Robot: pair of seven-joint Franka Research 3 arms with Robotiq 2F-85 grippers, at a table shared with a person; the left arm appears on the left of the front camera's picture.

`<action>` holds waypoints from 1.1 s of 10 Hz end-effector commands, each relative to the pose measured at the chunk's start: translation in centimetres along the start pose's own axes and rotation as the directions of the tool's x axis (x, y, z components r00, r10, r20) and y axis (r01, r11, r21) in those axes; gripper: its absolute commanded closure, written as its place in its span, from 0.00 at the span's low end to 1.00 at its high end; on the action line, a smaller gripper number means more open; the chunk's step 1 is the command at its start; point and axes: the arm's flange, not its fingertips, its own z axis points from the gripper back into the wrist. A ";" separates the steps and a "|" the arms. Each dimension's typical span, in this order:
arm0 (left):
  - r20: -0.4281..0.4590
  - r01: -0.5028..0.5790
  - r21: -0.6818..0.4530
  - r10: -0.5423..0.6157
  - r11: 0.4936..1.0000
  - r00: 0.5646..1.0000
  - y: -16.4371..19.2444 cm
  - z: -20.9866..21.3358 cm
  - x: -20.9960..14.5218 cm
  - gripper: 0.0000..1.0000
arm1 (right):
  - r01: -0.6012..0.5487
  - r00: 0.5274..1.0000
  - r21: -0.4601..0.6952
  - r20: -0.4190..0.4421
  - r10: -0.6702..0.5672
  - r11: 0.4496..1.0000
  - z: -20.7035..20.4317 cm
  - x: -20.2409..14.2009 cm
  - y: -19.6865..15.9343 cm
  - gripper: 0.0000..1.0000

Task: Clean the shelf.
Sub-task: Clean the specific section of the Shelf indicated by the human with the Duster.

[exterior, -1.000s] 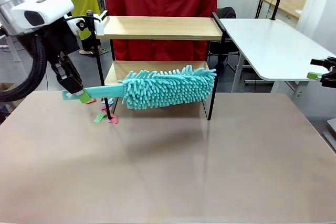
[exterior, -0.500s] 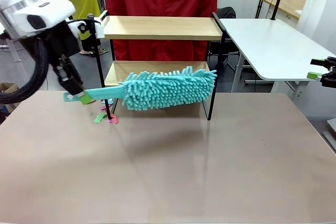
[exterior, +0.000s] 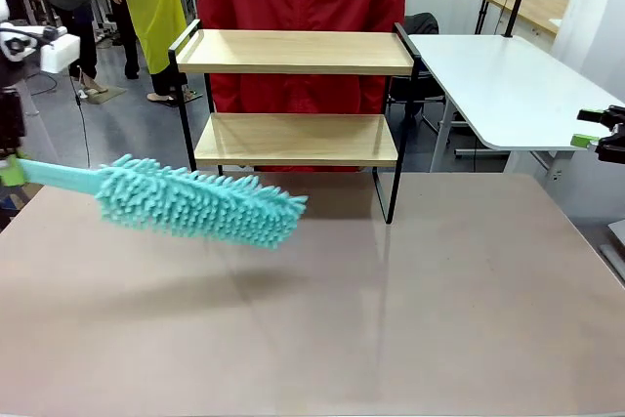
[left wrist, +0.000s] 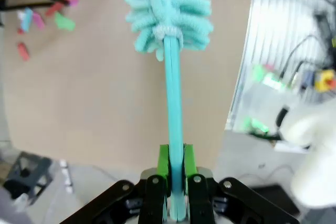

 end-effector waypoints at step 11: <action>-0.135 0.044 0.025 -0.040 0.999 0.990 -0.2 2.0 -3.6 0.87 | 0.012 1.000 0.000 -0.019 -0.012 1.000 -0.2 0.5 0.0 0.00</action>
